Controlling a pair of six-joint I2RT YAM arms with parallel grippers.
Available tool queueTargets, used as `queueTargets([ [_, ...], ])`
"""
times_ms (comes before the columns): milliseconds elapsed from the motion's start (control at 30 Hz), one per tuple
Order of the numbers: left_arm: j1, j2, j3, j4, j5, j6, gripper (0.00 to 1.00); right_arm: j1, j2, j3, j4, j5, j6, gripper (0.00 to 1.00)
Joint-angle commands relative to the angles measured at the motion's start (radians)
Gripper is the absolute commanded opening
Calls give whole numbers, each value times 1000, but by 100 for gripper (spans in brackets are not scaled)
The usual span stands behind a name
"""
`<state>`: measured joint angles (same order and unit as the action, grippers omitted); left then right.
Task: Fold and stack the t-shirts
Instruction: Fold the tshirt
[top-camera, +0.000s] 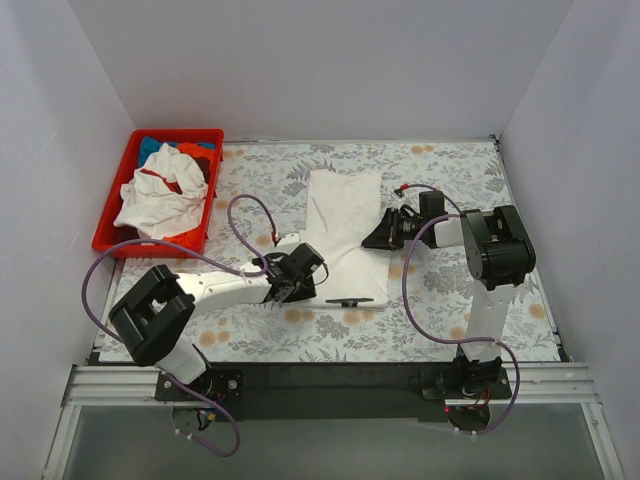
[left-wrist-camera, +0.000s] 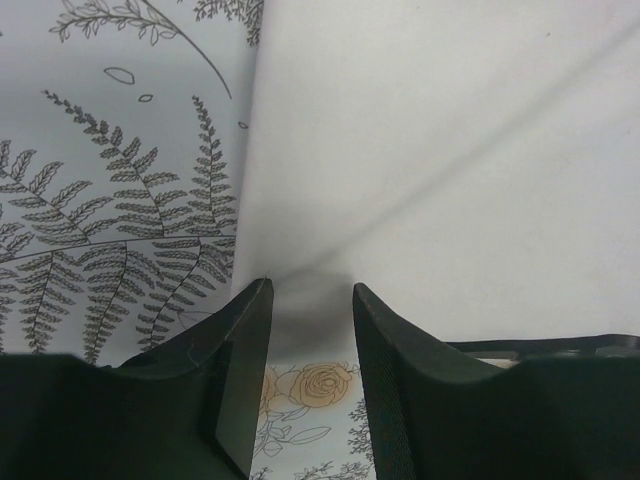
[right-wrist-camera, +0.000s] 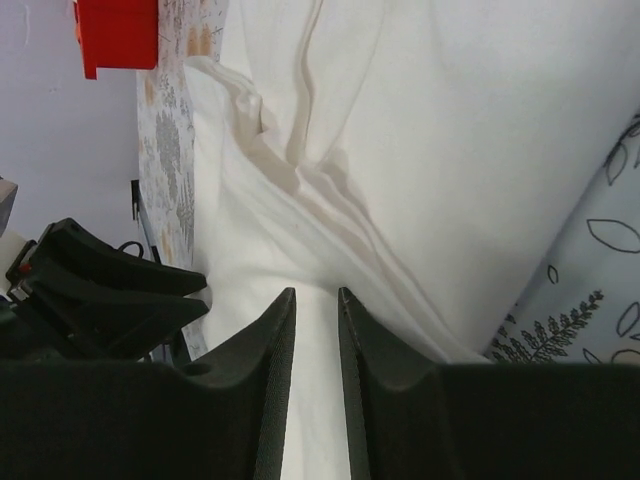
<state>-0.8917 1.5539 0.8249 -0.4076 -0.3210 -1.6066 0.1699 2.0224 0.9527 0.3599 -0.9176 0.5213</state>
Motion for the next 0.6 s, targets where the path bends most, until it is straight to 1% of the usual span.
queueTargets([
  [0, -1, -40, -44, -131, 20, -19, 38, -6, -43, 6, 13, 20, -17, 31],
  [100, -1, -61, -50, -137, 22, -29, 38, 0, -164, -49, 11, 20, 9, 31],
  [167, -1, -71, -50, -137, 23, -30, 38, 11, -262, -118, 11, 2, 26, 31],
  [233, -1, -72, -49, -137, 28, -33, 38, 26, -327, -179, 11, -6, 42, 32],
  [267, -1, -72, -50, -135, 28, -35, 38, 51, -385, -239, 14, -9, 48, 32],
  [333, -1, -71, -49, -134, 31, -36, 38, 86, -431, -290, 14, -23, 51, 34],
  [367, -1, -69, -52, -134, 33, -38, 38, 126, -462, -340, 14, -27, 51, 34],
  [467, -1, -74, -58, -137, 34, -47, 38, 186, -478, -435, 17, -11, 25, 34],
  [567, -1, -86, -64, -143, 33, -59, 38, 186, -447, -506, 19, 22, -13, 34],
])
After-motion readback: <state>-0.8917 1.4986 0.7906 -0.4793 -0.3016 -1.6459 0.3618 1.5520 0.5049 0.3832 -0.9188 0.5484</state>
